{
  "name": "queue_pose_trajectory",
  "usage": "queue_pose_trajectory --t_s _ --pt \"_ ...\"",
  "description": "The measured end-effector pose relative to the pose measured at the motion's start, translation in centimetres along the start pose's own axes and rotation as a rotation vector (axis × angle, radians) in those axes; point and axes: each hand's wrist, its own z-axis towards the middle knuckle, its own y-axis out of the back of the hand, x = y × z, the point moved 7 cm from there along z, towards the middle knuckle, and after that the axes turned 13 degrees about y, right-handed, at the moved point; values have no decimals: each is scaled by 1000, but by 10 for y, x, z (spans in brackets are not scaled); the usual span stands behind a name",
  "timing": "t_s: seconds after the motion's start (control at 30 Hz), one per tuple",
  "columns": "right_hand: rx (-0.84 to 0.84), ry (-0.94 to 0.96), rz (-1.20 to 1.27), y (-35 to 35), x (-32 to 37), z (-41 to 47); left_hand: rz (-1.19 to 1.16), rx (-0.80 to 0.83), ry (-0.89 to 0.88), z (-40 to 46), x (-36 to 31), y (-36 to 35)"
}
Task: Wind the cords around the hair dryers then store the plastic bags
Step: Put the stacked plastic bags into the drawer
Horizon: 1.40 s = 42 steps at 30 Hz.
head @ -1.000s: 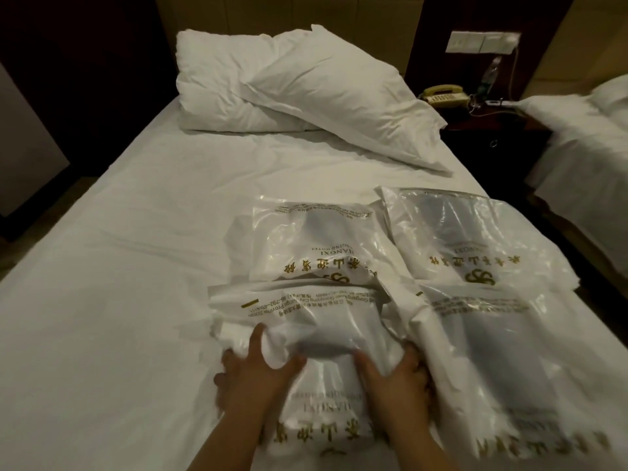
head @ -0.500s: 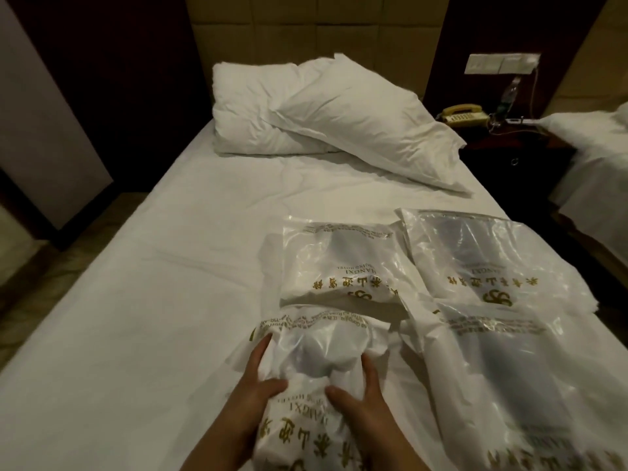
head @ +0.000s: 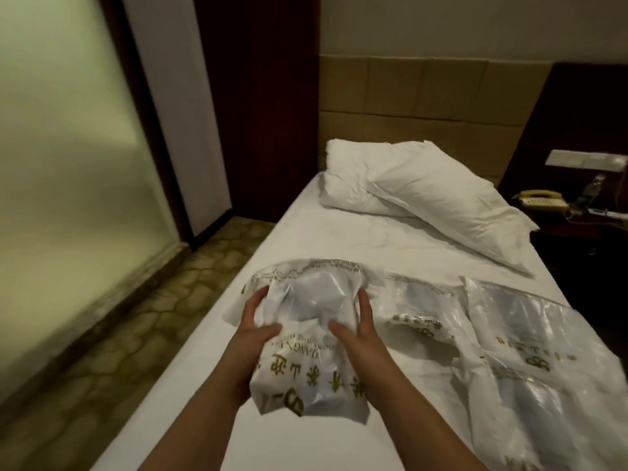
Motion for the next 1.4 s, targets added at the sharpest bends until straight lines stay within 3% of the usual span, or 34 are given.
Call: queue_pose_trajectory --t_s 0.23,0.47,0.73,1.07,1.4 --pt "265 198 -258 -174 123 -59 -95 -188 -113 -140 -59 161" --pt "442 291 -72 -413 196 -154 -95 -402 -227 -293 -76 391" --pt "802 276 119 -713 244 -303 -193 -759 -283 -508 -50 653" --pt "1273 229 259 -981 283 -460 -427 -1195 -399 -710 2 836" --pt "1703 262 372 -1186 332 -612 -544 -1655 -387 -870 39 974"
